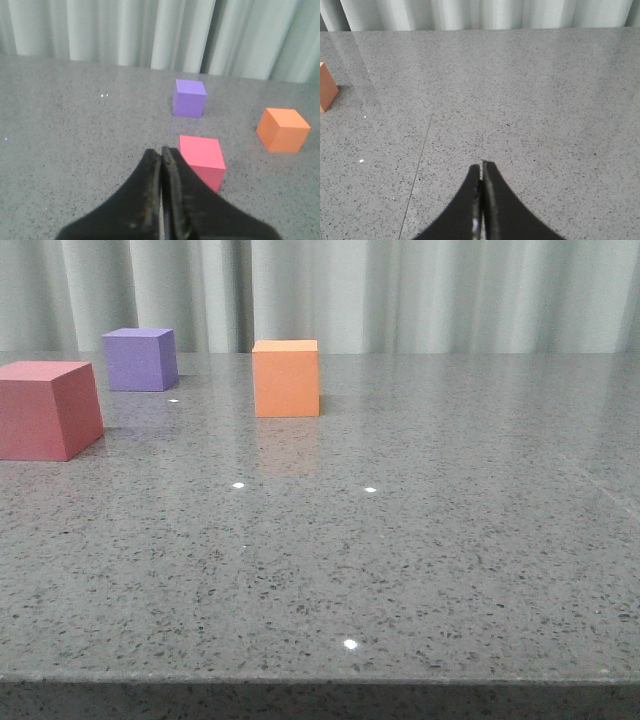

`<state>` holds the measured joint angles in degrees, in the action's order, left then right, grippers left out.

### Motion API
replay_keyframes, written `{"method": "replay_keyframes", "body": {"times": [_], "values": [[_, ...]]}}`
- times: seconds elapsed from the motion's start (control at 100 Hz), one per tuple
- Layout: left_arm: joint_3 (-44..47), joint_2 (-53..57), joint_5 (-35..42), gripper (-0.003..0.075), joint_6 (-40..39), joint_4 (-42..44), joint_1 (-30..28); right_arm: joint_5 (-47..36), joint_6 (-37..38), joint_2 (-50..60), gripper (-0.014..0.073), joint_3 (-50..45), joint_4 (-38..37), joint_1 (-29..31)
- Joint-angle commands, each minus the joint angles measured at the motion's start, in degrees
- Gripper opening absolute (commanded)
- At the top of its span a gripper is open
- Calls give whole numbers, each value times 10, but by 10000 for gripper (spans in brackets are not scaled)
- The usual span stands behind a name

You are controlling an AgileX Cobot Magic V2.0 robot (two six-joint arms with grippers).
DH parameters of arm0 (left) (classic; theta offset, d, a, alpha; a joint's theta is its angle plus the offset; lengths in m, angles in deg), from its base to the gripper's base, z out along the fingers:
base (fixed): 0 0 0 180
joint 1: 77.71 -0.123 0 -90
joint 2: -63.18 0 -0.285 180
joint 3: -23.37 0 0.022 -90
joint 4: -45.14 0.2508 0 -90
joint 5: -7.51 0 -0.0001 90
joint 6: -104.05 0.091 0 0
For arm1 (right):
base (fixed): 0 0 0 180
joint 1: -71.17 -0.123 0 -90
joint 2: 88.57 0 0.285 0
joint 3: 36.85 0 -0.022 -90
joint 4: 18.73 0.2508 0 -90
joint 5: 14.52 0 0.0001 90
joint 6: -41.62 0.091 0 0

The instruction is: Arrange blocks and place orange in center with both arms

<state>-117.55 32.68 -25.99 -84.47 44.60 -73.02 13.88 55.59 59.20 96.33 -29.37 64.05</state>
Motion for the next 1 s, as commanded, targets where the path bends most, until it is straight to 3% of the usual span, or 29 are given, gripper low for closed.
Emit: {"method": "replay_keyframes", "body": {"times": [0.0,0.17,0.53,0.67,0.8,0.86,0.93,0.99], "values": [[-72,-62,-20,-19,7,-5,0,-42,-2,-2,-67,15,-10,4],[-133,-134,-65,-19,8,5,0,-42,-2,-2,-67,15,-10,4],[-136,-173,-103,13,8,25,0,-42,-2,-3,-67,15,-10,4],[-136,-173,-106,200,8,25,0,-42,-2,-3,-67,15,-10,4],[-136,-173,-108,526,8,25,0,-42,-2,-3,-67,15,-10,4],[-136,-173,-105,636,8,26,0,-42,-2,-3,-67,15,-10,4],[-136,-173,-105,702,8,26,0,-42,-2,-3,-67,15,-10,4],[-136,-173,-105,688,8,15,0,-42,-2,-3,-67,15,-10,4]]}}
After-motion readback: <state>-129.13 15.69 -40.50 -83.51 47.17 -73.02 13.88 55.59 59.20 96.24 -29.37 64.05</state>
